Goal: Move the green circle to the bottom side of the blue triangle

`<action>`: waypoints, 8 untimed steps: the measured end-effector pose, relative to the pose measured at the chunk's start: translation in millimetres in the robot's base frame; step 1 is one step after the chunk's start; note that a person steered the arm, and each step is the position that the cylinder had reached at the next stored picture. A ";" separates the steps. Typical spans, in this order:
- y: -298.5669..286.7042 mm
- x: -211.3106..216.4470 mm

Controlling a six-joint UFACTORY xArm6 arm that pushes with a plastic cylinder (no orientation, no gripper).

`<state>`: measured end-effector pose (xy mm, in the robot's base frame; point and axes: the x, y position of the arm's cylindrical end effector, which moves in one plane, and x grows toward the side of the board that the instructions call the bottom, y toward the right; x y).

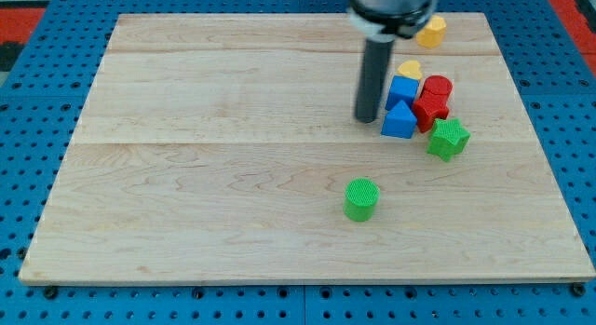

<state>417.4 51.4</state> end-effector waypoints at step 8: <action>60.9 53.6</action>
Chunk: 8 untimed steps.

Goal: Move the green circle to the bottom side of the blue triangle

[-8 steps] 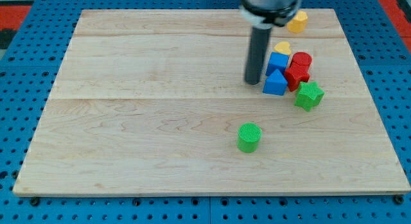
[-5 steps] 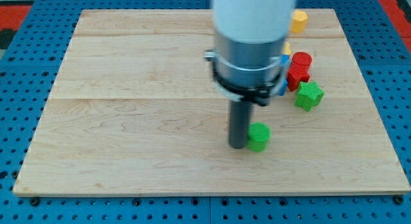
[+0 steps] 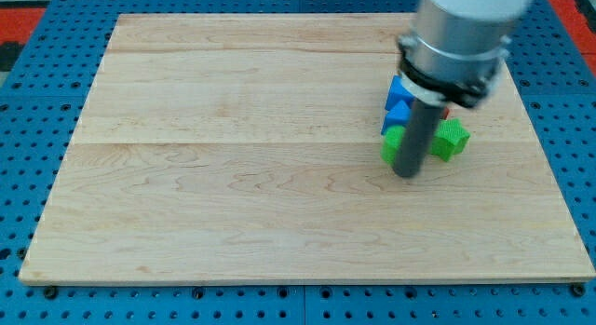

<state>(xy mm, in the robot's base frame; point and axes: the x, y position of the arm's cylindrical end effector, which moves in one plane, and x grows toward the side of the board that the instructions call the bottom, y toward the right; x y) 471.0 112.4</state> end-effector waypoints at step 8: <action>-81.4 -16.8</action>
